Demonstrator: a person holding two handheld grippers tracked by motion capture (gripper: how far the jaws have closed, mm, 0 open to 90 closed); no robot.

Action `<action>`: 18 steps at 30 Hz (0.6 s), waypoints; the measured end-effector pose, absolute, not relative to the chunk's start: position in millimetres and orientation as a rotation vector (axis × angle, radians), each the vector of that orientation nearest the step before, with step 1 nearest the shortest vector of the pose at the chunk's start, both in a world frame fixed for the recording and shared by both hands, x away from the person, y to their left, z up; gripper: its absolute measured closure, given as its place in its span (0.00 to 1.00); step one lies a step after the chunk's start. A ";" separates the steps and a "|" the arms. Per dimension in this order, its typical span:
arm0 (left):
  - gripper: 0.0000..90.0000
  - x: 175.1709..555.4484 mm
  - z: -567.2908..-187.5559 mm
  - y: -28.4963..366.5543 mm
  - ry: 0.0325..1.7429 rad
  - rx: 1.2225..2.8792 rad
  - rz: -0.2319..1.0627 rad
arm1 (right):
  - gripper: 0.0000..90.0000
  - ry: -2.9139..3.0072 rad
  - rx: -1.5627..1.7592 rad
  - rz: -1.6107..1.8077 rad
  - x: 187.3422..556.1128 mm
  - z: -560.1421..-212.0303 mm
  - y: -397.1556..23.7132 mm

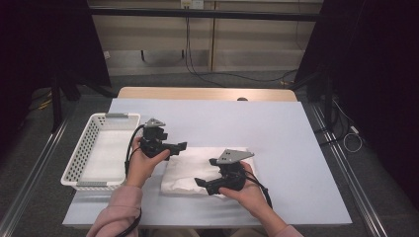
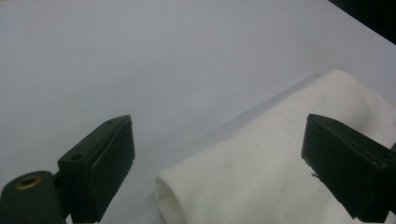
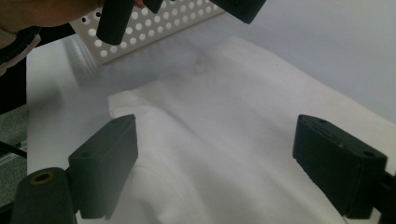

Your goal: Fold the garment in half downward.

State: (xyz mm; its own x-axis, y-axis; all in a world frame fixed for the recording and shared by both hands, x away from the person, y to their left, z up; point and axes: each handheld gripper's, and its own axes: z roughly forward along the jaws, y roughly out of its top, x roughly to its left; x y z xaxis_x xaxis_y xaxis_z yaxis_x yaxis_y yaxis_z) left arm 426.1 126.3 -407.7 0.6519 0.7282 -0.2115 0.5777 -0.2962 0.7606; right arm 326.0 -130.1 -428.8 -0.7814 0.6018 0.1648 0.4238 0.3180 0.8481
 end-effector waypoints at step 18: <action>0.11 428.0 -415.7 129.4 1.064 1.960 0.209 | 0.13 2.421 0.895 1.446 323.1 -429.3 -106.6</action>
State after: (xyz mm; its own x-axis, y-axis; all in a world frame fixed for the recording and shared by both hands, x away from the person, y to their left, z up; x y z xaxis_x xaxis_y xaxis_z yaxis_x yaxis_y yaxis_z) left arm 428.0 129.4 -415.7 0.6205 0.7464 -0.2404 0.6001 -0.2546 0.7583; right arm 323.1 -106.6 -429.3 -0.8020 0.5797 0.1441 0.4019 0.3451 0.8482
